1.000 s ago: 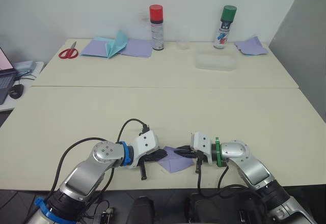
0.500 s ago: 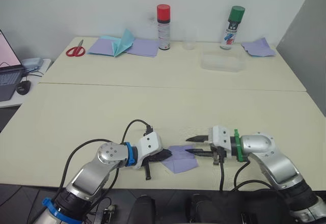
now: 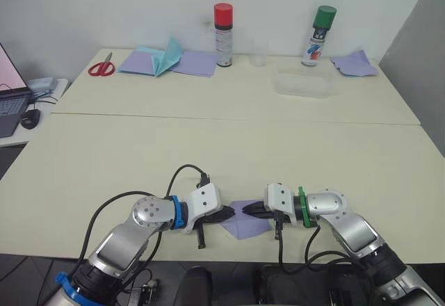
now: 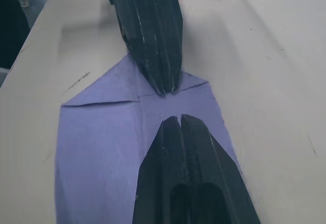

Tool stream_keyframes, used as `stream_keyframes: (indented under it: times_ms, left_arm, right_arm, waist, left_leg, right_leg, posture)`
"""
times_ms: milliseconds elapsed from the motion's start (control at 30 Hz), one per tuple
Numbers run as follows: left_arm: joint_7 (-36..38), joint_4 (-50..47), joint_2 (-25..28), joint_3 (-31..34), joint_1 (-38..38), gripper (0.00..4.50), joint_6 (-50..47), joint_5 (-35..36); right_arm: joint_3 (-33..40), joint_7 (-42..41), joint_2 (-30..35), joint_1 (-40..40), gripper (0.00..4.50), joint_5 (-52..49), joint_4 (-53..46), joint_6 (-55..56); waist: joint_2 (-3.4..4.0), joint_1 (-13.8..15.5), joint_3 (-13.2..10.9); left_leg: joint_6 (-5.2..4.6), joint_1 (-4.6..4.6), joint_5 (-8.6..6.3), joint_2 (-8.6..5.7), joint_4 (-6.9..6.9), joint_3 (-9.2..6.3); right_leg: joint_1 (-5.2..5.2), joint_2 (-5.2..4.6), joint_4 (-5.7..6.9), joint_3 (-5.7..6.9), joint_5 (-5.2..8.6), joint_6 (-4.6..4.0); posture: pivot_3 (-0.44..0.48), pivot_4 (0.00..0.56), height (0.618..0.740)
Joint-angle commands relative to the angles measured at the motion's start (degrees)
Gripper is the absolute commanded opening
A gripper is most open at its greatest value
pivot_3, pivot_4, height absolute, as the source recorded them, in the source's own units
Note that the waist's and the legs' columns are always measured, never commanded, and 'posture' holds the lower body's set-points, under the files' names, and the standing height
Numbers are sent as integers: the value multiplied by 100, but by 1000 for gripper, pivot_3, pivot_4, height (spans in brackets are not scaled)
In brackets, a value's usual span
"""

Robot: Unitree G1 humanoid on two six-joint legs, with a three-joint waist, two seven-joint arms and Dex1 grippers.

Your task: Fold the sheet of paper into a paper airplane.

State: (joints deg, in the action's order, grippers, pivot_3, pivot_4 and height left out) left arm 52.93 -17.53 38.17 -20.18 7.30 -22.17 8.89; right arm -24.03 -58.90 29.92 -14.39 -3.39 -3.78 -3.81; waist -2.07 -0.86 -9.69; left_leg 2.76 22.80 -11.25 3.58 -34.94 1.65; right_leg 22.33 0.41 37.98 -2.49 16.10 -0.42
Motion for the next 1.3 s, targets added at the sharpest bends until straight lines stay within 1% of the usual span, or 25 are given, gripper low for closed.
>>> stream_keyframes:
  times_ms: [33, 367, 500, 633, 700, 867, 1100, 1200, 1300]
  left_arm:
    - [-2, 242, 146, -220, -245, 0, -305, -252]
    - [-29, 248, 120, -252, -216, 0, -322, -250]
    - [-36, 280, 94, -268, -182, 0, -326, -244]
    - [-28, 270, 72, -279, -179, 0, -348, -232]
    - [-25, 271, 68, -277, -169, 0, -359, -227]
    - [-13, 261, 59, -282, -137, 0, -399, -223]
    - [7, 253, 60, -222, -130, 0, -391, -200]
    - [42, 186, 6, -68, -150, 0, -210, -45]
    - [67, 213, -130, 332, -59, 0, -2, 259]
  right_arm:
    - [27, -114, 291, 172, 75, 143, 45, -1]
    - [436, -356, 949, 582, 75, -183, -226, -25]
    - [699, -524, 808, 644, 75, -932, -652, -382]
    - [739, -581, 603, 523, 75, -1337, -912, -735]
    - [646, -515, 490, 421, 75, -1239, -857, -760]
    - [304, -316, 258, 140, 75, -623, -344, -594]
    - [33, -346, 238, -28, 75, -158, 35, -379]
    - [-12, -306, 215, -36, 75, -64, 124, -367]
    - [-27, -241, 178, -48, 75, 15, 235, -315]
  waist:
    - [1, -3, 5]
    - [-3, -5, 24]
    - [-3, -4, 24]
    - [-1, -7, 22]
    - [-1, -8, 22]
    - [-3, -8, 22]
    - [-1, -9, 22]
    - [0, -16, 22]
    - [-2, -32, 22]
  left_leg:
    - [0, -1, 0, 0, 0, 1]
    - [0, -10, 0, 1, 0, 2]
    - [0, -9, 0, 2, 0, 1]
    - [0, -7, 0, 2, 0, 1]
    - [0, -7, 0, 2, 0, 0]
    - [0, -6, 0, 0, -1, 1]
    - [0, -3, 0, -1, -1, 2]
    - [0, -6, 0, 1, -1, 3]
    - [0, -7, 0, 4, -1, 2]
  right_leg:
    - [0, 0, 0, -1, 1, -2]
    - [-4, -1, -2, -4, 2, -4]
    - [-4, -1, -2, -4, 2, -4]
    - [-3, -1, -1, -5, 2, -3]
    - [-3, -1, -1, -4, 1, -2]
    - [-1, -1, -4, -4, 1, -1]
    - [-1, 0, -3, -2, 1, -1]
    - [-2, 0, -2, -3, 1, -1]
    - [-2, 1, -1, -3, 1, -1]
  posture:
    - [0, 150, 740]
    - [0, 150, 740]
    - [0, 150, 740]
    - [0, 150, 740]
    - [0, 150, 740]
    - [0, 150, 740]
    - [0, 150, 740]
    - [0, 150, 740]
    - [0, 150, 740]
